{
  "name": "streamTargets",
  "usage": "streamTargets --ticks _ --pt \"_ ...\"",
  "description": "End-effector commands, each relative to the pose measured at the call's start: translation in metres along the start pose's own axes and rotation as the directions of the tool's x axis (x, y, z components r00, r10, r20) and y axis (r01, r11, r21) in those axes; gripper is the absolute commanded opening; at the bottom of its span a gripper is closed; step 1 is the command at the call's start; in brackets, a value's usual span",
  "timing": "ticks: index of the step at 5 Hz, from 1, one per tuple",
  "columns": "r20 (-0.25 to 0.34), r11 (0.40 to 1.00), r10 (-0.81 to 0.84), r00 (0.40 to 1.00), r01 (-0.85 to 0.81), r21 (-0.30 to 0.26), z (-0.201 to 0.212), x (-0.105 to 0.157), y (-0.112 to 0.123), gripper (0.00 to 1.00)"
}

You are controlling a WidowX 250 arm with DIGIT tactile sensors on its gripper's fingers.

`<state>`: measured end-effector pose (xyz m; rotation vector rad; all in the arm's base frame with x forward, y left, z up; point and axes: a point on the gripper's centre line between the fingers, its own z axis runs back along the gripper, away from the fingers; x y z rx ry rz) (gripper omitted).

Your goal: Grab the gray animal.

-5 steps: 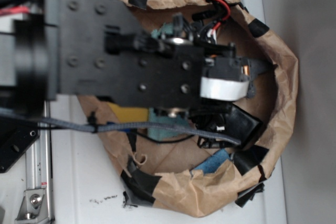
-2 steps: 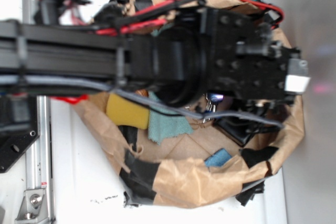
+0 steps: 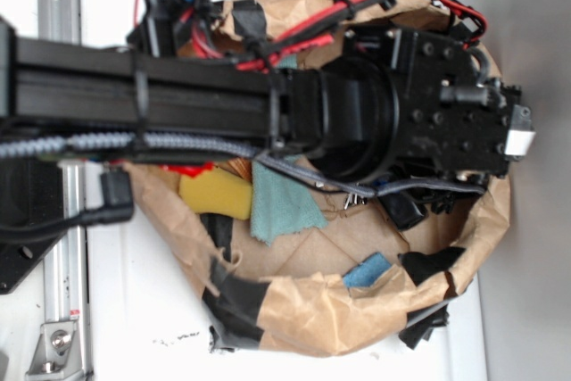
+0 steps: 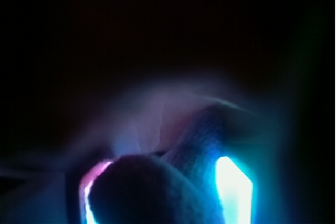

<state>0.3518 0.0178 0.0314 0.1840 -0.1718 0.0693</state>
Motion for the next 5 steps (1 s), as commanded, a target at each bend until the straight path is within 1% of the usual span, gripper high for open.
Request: streamTargets --ticks 1,2,3,4,5 --pt "-0.015 0.997 -0.046 0.999 0.045 -0.062 0.077 -0.021 0.004 0.00" --pt "-0.019 0.994 0.097 0.995 -0.098 -0.056 0.131 -0.041 0.012 0.00" --pt "-0.001 0.983 0.152 0.988 -0.151 -0.101 0.177 -0.043 0.022 0.00" --pt "-0.054 0.968 0.215 0.975 -0.220 -0.118 0.173 -0.041 0.018 0.00" --pt "-0.066 0.965 0.225 0.972 -0.232 -0.121 0.168 -0.039 0.016 0.00"
